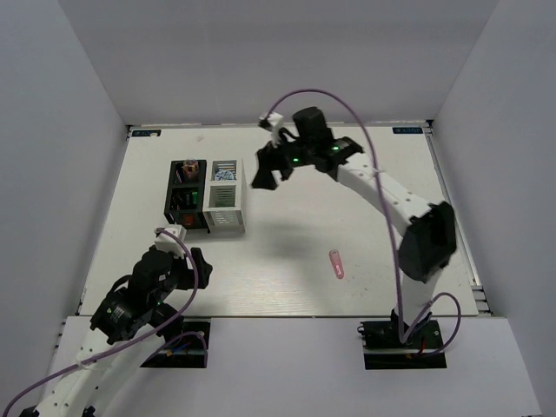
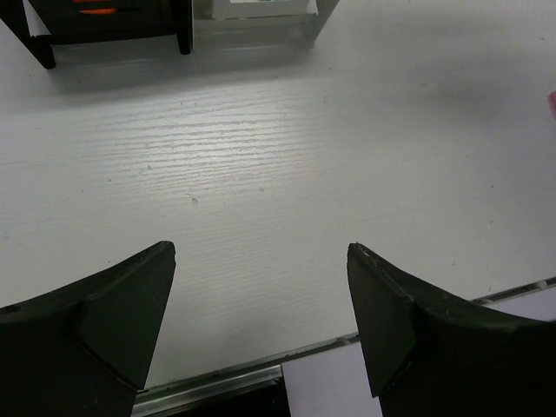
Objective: Sort the stationery into containers
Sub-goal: Grab a piece of stationery with the right arm
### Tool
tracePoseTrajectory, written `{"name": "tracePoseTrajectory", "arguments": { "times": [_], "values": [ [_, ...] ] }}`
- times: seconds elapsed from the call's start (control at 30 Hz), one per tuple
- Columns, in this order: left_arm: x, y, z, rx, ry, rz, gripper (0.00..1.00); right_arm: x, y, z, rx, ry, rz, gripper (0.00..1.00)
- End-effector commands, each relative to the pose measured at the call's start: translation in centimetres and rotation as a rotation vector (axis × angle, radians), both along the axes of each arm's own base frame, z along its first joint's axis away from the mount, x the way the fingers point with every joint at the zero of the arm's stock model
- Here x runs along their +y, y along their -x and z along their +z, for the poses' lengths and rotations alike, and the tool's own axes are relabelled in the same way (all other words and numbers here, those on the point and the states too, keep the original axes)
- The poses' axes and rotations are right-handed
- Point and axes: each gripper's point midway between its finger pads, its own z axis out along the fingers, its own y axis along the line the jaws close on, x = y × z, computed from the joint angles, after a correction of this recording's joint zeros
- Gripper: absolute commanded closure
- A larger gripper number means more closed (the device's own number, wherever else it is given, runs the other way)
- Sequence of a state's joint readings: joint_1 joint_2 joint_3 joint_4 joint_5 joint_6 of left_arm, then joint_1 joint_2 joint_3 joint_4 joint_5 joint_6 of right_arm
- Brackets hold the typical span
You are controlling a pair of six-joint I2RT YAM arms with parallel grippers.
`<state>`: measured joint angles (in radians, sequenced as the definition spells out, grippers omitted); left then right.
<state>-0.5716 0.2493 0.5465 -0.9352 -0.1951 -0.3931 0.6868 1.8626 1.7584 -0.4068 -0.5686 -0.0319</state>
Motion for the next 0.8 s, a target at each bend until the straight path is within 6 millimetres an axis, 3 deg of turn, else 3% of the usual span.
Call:
{"name": "tracePoseTrajectory", "arguments": {
  "times": [0.0, 0.03, 0.07, 0.1, 0.17, 0.23, 0.27, 0.3, 0.37, 0.4, 0.6, 0.77],
  "values": [
    [-0.5, 0.1, 0.1, -0.011, 0.017, -0.028, 0.10, -8.7, 0.9, -4.6, 0.189, 0.222, -0.174, 0.76],
    [-0.6, 0.1, 0.1, -0.012, 0.018, -0.035, 0.10, -11.8, -0.7, -5.3, 0.125, 0.322, -0.325, 1.00],
    [-0.7, 0.1, 0.1, -0.012, 0.022, -0.042, 0.10, -14.3, 0.9, -9.3, 0.209, 0.434, -0.389, 1.00],
    [-0.8, 0.1, 0.2, -0.014, 0.024, -0.046, 0.10, -16.8, 0.4, -9.7, 0.179, 0.506, -0.503, 1.00],
    [-1.1, 0.2, 0.2, -0.013, 0.032, -0.061, 0.10, -20.6, 1.8, -13.2, 0.211, 0.667, -0.618, 1.00],
    [-1.2, 0.2, 0.2, -0.014, 0.032, -0.065, 0.10, -23.4, 2.3, -14.6, 0.190, 0.770, -0.708, 0.89],
    [-1.2, 0.2, 0.2, -0.011, 0.031, -0.069, 0.10, -23.7, 2.7, -15.2, 0.203, 0.791, -0.723, 0.81],
    [-1.3, 0.2, 0.2, -0.012, 0.035, -0.074, 0.10, -24.5, 3.7, -16.4, 0.227, 0.823, -0.726, 0.64],
    [-1.3, 0.3, 0.1, -0.009, 0.037, -0.077, 0.10, -24.4, 4.3, -16.9, 0.234, 0.828, -0.713, 0.58],
    [-1.4, 0.4, 0.2, -0.011, 0.041, -0.077, 0.10, -24.8, 4.8, -18.0, 0.229, 0.840, -0.714, 0.56],
    [-1.3, 0.4, 0.4, -0.023, 0.046, -0.077, 0.10, -25.6, 6.4, -20.1, 0.253, 0.888, -0.711, 0.53],
    [-1.3, 0.4, 0.4, -0.025, 0.045, -0.078, 0.10, -23.8, 8.4, -20.9, 0.367, 0.815, -0.655, 0.53]
  ]
}}
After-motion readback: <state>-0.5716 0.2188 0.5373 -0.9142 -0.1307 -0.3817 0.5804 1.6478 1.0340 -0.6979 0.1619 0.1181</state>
